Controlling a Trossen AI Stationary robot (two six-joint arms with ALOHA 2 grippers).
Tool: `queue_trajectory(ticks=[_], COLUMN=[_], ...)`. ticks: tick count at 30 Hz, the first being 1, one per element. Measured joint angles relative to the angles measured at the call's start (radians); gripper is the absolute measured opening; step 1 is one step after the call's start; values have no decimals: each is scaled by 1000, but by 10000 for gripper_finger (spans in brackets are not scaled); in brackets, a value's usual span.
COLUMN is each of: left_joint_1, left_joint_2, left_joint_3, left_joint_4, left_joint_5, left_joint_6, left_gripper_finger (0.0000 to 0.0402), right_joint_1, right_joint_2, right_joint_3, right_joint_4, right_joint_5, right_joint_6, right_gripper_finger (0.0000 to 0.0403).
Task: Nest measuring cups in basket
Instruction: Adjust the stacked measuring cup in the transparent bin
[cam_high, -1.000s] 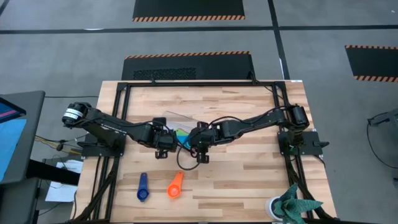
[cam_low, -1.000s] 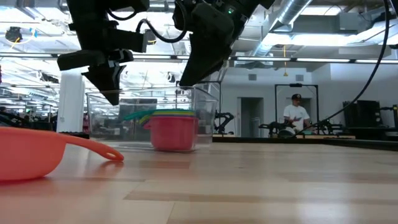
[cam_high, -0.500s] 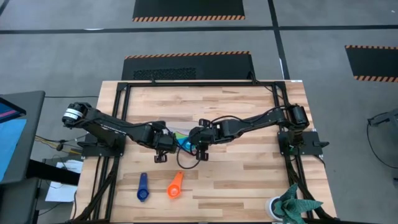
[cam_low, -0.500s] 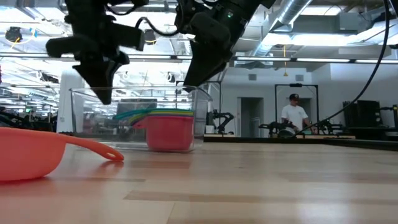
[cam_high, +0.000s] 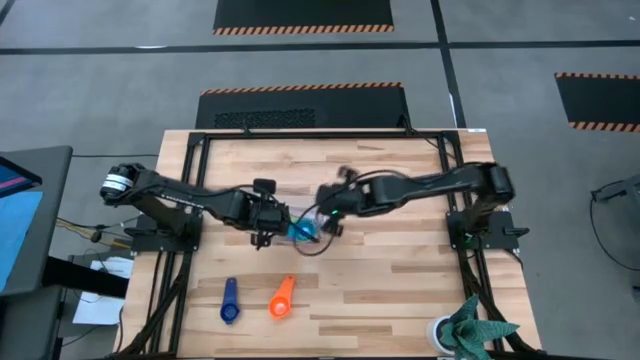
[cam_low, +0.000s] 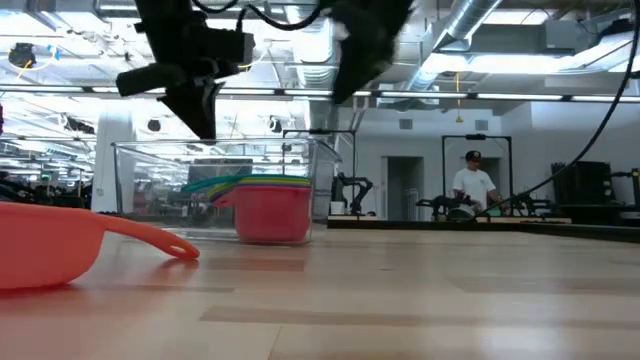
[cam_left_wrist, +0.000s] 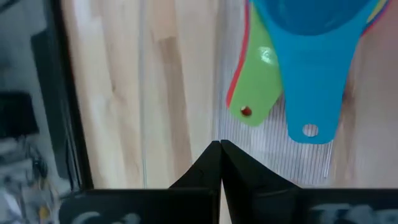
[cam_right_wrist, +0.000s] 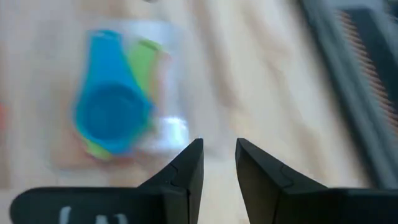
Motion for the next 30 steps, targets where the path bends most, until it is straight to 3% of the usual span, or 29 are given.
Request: queue_trajectory(ticks=[2, 7, 13, 22, 30], left_joint_1=[24, 100, 179, 191, 191], left_joint_2=[0, 6, 19, 168, 167], left_joint_3=[0, 0, 1, 11, 29], left_joint_4=[50, 218, 269, 240, 176], left_joint_5=[41, 252, 281, 332, 376], left_joint_6=[90, 272, 373, 418, 417], left_gripper_finger=[0, 0, 0, 0, 0], right_joint_1=[6, 62, 179, 343, 367], right_joint_2=[-73, -256, -410, -451, -441], right_joint_3=[1, -3, -46, -55, -55], right_joint_4=[-85, -310, -433, -529, -568], right_joint_5=[46, 108, 130, 291, 315], right_joint_6=[80, 337, 580, 779, 816], right_gripper_finger=[118, 118, 118, 118, 118])
